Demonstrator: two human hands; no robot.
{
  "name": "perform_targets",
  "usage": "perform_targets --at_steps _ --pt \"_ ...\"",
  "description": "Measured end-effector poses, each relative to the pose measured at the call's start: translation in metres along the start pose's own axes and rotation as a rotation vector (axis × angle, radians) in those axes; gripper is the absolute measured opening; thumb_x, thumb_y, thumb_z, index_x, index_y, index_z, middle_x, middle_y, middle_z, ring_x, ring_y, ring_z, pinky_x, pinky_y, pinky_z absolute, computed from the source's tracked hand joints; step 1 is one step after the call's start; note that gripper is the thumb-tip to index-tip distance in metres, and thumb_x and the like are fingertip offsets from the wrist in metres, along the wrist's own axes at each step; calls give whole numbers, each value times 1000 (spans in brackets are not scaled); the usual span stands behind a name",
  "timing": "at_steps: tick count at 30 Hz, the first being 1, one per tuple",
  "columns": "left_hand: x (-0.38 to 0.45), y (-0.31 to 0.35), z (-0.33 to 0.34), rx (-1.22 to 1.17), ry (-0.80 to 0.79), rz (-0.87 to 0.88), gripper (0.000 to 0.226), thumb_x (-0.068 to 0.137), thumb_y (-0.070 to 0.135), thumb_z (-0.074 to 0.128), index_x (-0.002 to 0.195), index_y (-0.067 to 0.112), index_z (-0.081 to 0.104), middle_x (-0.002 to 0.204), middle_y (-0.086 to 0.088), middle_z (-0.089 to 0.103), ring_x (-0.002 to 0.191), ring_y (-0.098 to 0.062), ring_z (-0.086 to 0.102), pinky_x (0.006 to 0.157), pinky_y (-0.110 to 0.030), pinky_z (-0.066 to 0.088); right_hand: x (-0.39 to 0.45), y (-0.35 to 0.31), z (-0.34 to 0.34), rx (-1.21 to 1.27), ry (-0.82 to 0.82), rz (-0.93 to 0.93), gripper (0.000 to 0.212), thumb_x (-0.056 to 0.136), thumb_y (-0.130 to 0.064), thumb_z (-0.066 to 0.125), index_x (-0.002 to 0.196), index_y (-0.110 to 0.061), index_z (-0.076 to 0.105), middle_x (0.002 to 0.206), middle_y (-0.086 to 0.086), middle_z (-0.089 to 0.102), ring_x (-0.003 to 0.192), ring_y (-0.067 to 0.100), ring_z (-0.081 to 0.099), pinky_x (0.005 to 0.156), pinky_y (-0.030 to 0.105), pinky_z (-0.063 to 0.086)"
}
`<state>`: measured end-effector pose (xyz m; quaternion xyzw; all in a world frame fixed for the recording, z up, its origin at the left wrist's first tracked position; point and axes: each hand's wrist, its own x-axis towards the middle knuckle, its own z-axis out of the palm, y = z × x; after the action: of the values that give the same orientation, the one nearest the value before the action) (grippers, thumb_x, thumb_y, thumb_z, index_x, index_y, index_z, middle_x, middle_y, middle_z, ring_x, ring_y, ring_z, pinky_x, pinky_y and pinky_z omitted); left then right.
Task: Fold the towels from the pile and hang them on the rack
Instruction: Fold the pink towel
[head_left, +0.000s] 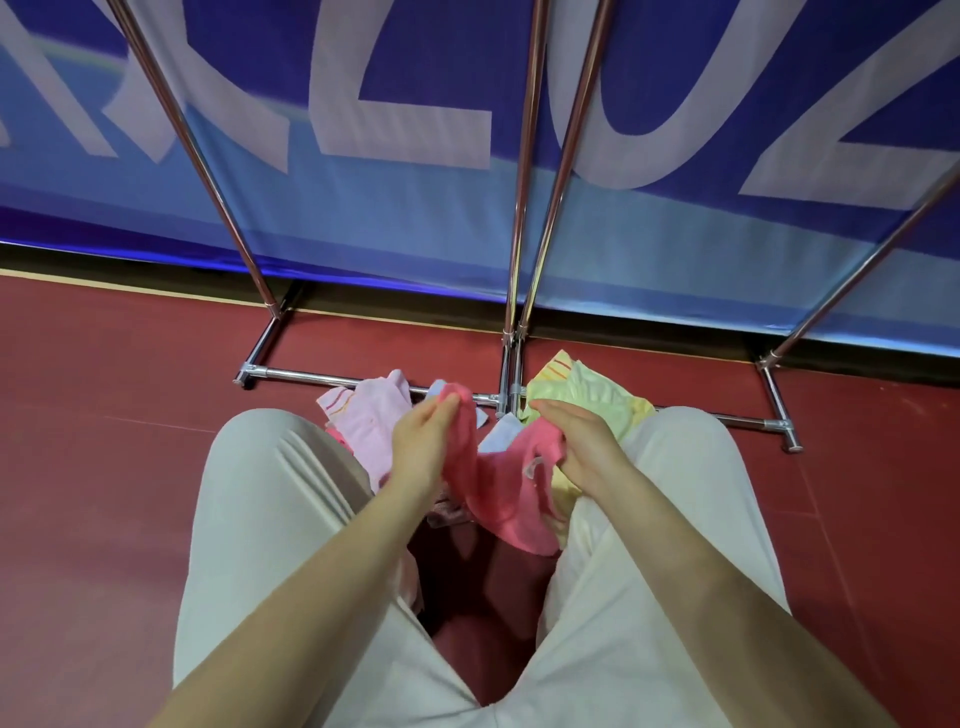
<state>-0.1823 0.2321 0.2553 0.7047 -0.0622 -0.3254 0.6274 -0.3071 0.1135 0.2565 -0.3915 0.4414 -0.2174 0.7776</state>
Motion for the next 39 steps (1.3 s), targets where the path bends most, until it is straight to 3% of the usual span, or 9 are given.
perform_targets --at_steps 6,9,12,16,20,24,29,32,39 --pt "-27 -15 26 -119 -150 -37 22 98 25 54 102 14 73 89 -6 72 86 -24 64 78 -35 50 -16 6 31 78 -49 -101 15 91 5 55 83 0 67 70 11 68 59 15 65 54 21 53" --pt "-28 -13 27 -347 -167 -131 24 100 14 47 92 7 69 80 -8 68 73 -17 65 69 -26 51 -15 14 37 -14 -93 -168 18 93 3 52 89 -1 69 71 7 70 67 17 66 65 22 56" --pt "-19 -9 16 -404 -125 -185 25 101 14 48 107 -3 65 89 -12 67 69 -12 68 59 -19 54 -13 14 39 -92 -171 -196 20 92 4 55 107 0 67 84 9 72 81 19 71 75 22 56" --pt "-20 -8 11 -409 -168 -178 33 103 15 41 107 -8 64 83 -13 70 66 -14 68 56 -20 54 -12 16 40 -530 -154 -399 23 84 2 64 90 -18 73 84 1 69 74 3 67 74 17 52" --pt "-23 -9 11 -372 -176 -132 26 100 8 41 101 -7 63 75 -10 67 60 -12 62 49 -17 48 -8 24 37 -815 -139 -675 11 81 -5 73 88 -12 75 82 -3 56 71 1 55 69 10 44" --pt "-21 -12 11 -364 -133 -103 24 101 10 44 107 -2 63 90 -15 66 80 -18 62 63 -19 53 -6 23 33 -873 -145 -808 3 81 -10 73 83 -13 74 82 -9 50 75 0 53 70 10 40" --pt "-19 -16 13 -218 -55 -22 25 101 13 47 113 7 67 112 -17 69 100 -26 65 92 -38 54 0 21 27 -887 -88 -896 5 84 -12 68 80 -15 69 94 -14 60 102 2 54 90 11 38" --pt "-19 -12 13 -227 -25 -23 25 100 15 49 116 11 68 111 -11 69 95 -19 64 79 -29 54 -6 18 24 -814 -122 -761 15 87 -12 66 80 -25 63 80 -22 63 84 3 60 77 15 45" --pt "-27 -9 11 -61 -145 75 26 99 17 51 117 11 69 107 -7 71 97 -5 64 101 -33 45 -12 19 28 -678 -84 -727 16 87 -11 66 77 -22 61 74 -18 62 71 1 57 68 13 43"
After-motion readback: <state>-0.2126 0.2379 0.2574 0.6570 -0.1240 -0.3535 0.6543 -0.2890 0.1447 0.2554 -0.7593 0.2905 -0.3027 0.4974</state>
